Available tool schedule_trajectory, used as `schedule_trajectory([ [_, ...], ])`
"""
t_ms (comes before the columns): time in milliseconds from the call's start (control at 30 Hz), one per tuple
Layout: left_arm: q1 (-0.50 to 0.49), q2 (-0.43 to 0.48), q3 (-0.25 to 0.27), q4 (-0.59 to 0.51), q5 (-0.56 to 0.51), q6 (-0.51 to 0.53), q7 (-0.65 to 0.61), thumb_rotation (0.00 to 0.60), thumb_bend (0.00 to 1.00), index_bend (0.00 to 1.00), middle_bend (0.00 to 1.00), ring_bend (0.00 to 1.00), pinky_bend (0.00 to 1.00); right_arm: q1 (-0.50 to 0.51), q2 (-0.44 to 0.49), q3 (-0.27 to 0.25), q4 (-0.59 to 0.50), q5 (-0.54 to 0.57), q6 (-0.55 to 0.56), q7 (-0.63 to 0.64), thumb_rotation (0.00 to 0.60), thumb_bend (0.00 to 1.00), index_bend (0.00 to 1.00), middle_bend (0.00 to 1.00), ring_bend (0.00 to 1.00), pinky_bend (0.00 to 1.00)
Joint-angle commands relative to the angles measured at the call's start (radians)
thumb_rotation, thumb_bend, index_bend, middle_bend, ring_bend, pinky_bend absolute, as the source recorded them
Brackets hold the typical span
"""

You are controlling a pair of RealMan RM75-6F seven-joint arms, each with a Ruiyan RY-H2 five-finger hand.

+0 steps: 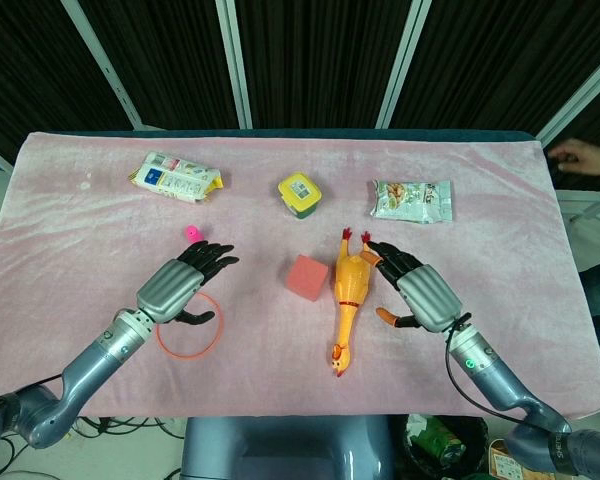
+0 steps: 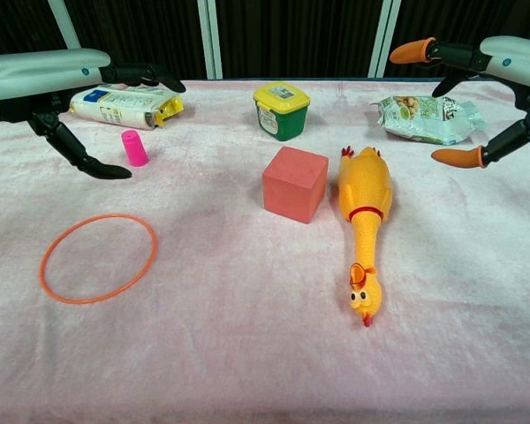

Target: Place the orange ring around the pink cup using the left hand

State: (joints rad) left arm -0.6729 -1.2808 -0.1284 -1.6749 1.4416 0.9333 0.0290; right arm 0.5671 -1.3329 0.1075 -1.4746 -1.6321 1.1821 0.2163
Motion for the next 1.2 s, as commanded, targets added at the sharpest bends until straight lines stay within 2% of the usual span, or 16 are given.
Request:
schedule_trajectory([
  [33, 0.009, 0.010, 0.008, -0.001, 0.000, 0.008, -0.001, 0.600, 0.21, 0.12, 0.05, 0.00, 0.00, -0.010, 0.000, 0.001, -0.001, 0.020, 0.006, -0.007, 0.600, 0.23, 0.00, 0.00, 0.00, 0.18],
  [267, 0.053, 0.074, 0.035, -0.032, 0.002, 0.057, 0.013, 0.600, 0.21, 0.12, 0.04, 0.00, 0.00, -0.065, 0.037, -0.016, -0.039, 0.063, 0.041, -0.059, 0.600, 0.23, 0.00, 0.00, 0.00, 0.18],
  [367, 0.085, 0.114, 0.048, -0.052, 0.019, 0.110, 0.059, 0.600, 0.21, 0.13, 0.04, 0.00, 0.00, -0.090, 0.074, -0.030, -0.045, 0.064, 0.059, -0.091, 0.600, 0.23, 0.00, 0.00, 0.00, 0.18],
  [500, 0.181, 0.209, 0.077, -0.133, 0.022, 0.245, 0.154, 0.600, 0.21, 0.16, 0.04, 0.00, 0.00, -0.200, 0.154, -0.059, -0.085, 0.108, 0.164, -0.140, 0.600, 0.23, 0.00, 0.00, 0.00, 0.18],
  [667, 0.266, 0.253, 0.123, -0.175, 0.008, 0.324, 0.201, 0.600, 0.21, 0.18, 0.04, 0.00, 0.00, -0.301, 0.170, -0.083, -0.110, 0.152, 0.263, -0.196, 0.600, 0.23, 0.00, 0.00, 0.00, 0.18],
  [833, 0.317, 0.259, 0.184, -0.171, 0.039, 0.335, 0.183, 0.600, 0.21, 0.22, 0.05, 0.00, 0.00, -0.367, 0.132, -0.105, -0.088, 0.159, 0.342, -0.370, 0.600, 0.23, 0.00, 0.00, 0.00, 0.18],
  [933, 0.337, 0.243, 0.199, -0.149, 0.056, 0.351, 0.183, 0.600, 0.22, 0.25, 0.06, 0.00, 0.00, -0.391, 0.107, -0.106, -0.058, 0.162, 0.379, -0.476, 0.600, 0.23, 0.00, 0.00, 0.00, 0.18],
  [1033, 0.356, 0.201, 0.210, -0.106, 0.052, 0.355, 0.222, 0.600, 0.22, 0.30, 0.07, 0.00, 0.00, -0.416, 0.085, -0.101, -0.055, 0.178, 0.403, -0.469, 0.600, 0.23, 0.00, 0.00, 0.00, 0.18],
  [1200, 0.367, 0.120, 0.199, -0.046, 0.008, 0.339, 0.240, 0.600, 0.24, 0.36, 0.07, 0.00, 0.00, -0.426, 0.078, -0.090, -0.022, 0.185, 0.400, -0.412, 0.600, 0.23, 0.00, 0.00, 0.00, 0.18],
])
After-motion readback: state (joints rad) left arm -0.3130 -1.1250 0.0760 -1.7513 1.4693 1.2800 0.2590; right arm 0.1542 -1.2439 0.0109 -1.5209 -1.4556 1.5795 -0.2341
